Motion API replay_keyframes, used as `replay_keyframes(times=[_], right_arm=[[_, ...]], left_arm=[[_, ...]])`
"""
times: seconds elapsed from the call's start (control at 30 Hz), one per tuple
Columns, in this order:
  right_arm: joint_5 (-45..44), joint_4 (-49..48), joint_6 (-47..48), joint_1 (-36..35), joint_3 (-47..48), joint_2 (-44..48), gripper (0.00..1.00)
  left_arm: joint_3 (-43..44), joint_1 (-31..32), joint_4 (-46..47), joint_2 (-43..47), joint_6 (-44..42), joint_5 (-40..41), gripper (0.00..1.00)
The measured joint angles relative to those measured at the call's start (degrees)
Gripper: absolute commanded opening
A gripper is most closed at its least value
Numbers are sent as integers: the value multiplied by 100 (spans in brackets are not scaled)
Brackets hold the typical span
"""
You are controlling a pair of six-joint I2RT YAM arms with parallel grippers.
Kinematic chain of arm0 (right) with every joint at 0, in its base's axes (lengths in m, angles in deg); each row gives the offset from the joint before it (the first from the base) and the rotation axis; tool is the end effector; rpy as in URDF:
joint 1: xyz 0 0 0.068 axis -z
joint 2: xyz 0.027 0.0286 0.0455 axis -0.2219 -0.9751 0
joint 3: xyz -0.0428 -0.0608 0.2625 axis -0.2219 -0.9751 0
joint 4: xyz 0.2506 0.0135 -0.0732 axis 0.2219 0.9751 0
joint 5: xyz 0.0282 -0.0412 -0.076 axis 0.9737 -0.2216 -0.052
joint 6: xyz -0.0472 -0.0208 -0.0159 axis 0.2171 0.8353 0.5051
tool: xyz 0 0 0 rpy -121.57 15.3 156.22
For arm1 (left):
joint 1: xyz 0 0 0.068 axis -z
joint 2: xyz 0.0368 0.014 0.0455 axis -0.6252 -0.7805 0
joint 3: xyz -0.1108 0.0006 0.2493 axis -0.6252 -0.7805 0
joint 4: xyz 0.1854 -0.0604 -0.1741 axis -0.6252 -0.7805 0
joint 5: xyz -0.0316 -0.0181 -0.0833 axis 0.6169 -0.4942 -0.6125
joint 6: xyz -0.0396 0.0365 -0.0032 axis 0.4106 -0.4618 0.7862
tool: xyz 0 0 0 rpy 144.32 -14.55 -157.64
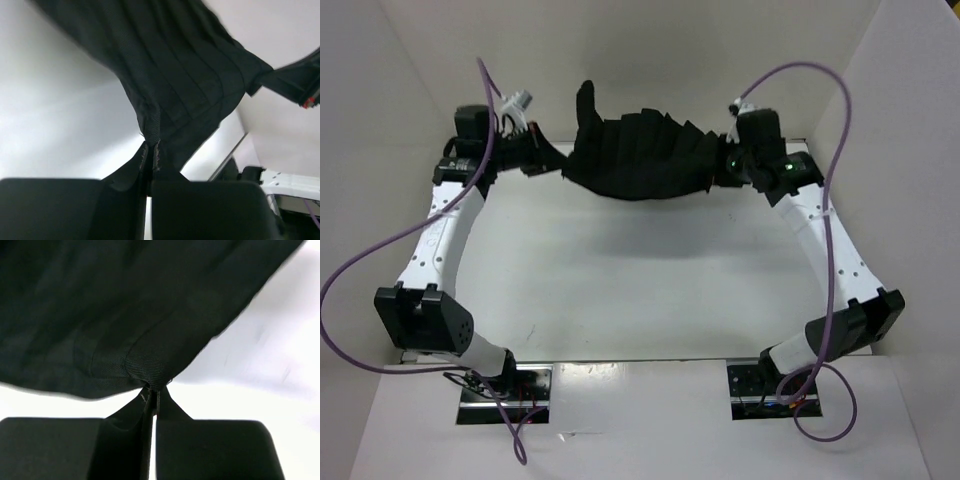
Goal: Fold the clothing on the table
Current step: Flatten the skirt out
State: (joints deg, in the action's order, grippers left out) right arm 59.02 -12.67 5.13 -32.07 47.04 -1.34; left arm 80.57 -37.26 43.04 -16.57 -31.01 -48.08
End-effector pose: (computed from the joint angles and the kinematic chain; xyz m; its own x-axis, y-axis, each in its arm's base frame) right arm 0.2919 0.1015 0.4359 -0.6045 0.0831 -0.7923 -0.1599 0.9617 0.2229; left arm 0.3375 -0.0323 0.4293 -0.6112 -0.3259 -0.7213 0.4107 0.6485 -0.6410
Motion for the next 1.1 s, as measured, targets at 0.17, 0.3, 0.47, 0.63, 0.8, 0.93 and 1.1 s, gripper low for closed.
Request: replay_keyframes(times=[0.17,0.3,0.47,0.63,0.8,0.93,1.1], right_arm=[[778,-203,-330,-22,-2557,48,1],[1207,269,-632,-275,-3786,131,1],[1598,951,-1001,-822,-3980,1023,1],[1690,1576,-1222,-890,-3759,1497,1],[1644,1679,-1300,-890,-3606,1438,0],[1609,1740,-1296,-890,-3609,1390,0],[1576,1823,-1272,-890,-3611,1377,0]], left_arm=[[-2535,-2,201,96,31,273,0],[-3845,-7,-210,205,114,444,0],[-3963,35,-708,1110,138,647,0],[-3187,37,-837,1495,302,758,0],[-3064,66,-892,1521,415,990,0],[-3475,83,-872,1440,435,1032,0],[-3471,166,-820,866,404,1005,0]])
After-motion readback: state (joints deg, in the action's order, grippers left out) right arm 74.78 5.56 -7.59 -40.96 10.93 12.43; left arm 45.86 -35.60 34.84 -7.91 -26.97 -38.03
